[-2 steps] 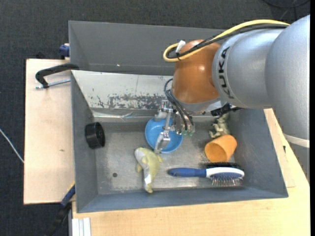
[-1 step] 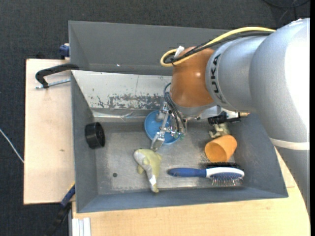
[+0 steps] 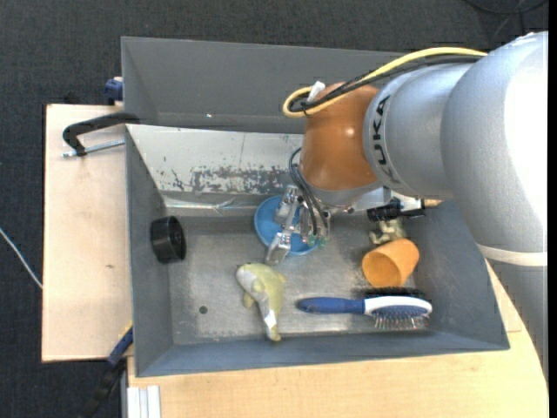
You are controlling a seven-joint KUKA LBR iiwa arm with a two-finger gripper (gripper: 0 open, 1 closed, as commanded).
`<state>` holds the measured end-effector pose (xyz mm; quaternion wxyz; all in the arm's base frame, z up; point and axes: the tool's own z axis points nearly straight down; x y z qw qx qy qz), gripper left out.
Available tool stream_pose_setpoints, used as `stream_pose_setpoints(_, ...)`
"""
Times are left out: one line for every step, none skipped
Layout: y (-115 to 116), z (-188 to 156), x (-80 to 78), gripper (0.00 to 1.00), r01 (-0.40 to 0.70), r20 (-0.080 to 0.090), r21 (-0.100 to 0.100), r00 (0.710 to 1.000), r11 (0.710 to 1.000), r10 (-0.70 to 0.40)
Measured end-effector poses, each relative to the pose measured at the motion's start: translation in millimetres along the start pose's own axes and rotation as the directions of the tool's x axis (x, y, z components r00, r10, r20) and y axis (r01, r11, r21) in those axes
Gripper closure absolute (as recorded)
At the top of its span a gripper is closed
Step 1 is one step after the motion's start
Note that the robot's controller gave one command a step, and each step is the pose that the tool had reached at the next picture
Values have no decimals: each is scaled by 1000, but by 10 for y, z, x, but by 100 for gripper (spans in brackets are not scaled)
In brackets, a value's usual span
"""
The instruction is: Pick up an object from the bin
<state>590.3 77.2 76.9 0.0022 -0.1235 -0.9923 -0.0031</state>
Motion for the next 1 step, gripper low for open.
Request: stream_pose_setpoints(3, -1277, 125, 100, 1, 18, -1, 1000, 1000, -1)
